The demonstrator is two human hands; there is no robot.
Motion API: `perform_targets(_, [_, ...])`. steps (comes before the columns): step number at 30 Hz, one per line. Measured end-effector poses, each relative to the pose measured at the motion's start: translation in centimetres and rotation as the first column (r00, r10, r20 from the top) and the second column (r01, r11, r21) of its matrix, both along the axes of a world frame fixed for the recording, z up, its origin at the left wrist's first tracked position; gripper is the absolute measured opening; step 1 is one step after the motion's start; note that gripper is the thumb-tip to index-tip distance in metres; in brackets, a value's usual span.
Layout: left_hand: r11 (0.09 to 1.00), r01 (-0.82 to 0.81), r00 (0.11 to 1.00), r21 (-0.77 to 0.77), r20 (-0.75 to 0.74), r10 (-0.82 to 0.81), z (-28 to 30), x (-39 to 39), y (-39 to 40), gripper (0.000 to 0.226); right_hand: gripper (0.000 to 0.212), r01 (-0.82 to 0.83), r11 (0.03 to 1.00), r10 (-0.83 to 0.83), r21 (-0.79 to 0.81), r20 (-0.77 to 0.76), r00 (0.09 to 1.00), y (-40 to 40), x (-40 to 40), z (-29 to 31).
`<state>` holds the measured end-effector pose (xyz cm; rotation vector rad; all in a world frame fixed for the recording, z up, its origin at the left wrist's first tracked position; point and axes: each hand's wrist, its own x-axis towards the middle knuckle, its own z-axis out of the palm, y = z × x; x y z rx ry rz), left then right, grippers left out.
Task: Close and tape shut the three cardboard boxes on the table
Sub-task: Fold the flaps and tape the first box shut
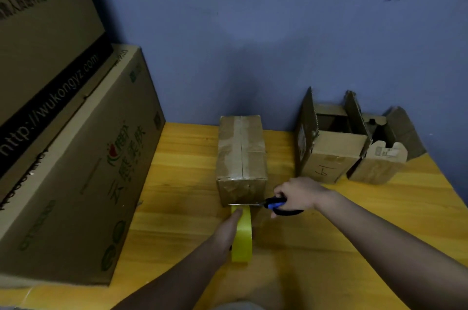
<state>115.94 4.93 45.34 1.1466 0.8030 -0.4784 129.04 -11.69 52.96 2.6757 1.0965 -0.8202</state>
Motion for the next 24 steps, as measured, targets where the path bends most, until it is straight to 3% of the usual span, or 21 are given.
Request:
perform_targets(8, [0.992,0.105,0.984,0.074,0.134,-0.114,-0.8,-2.8,0.8,0.045,0.052,0.092,0.995,-0.092,0.028,0.016,0.996,-1.4,-1.1,-1.1])
perform_targets(13, [0.957,0.280,0.938,0.072,0.192,-0.289,4.5,-3.8,0.0,0.003,0.046,0.279,0.955,-0.277,0.100,-0.027,0.960,-5.6,-3.8,-2.3])
perform_targets(18, [0.941,0.328,0.907,0.090,0.247,-0.340,0.5,-3.1,-0.4,0.026,0.035,0.488,0.867,-0.492,0.102,0.014,0.871,-9.9,-7.8,-5.2])
perform_targets(24, [0.928,0.370,0.904,-0.045,0.246,-0.348,-0.1,-1.6,-2.7,0.023,0.044,0.712,0.700,-0.712,0.046,0.122,0.692,-10.2,-11.4,-9.3])
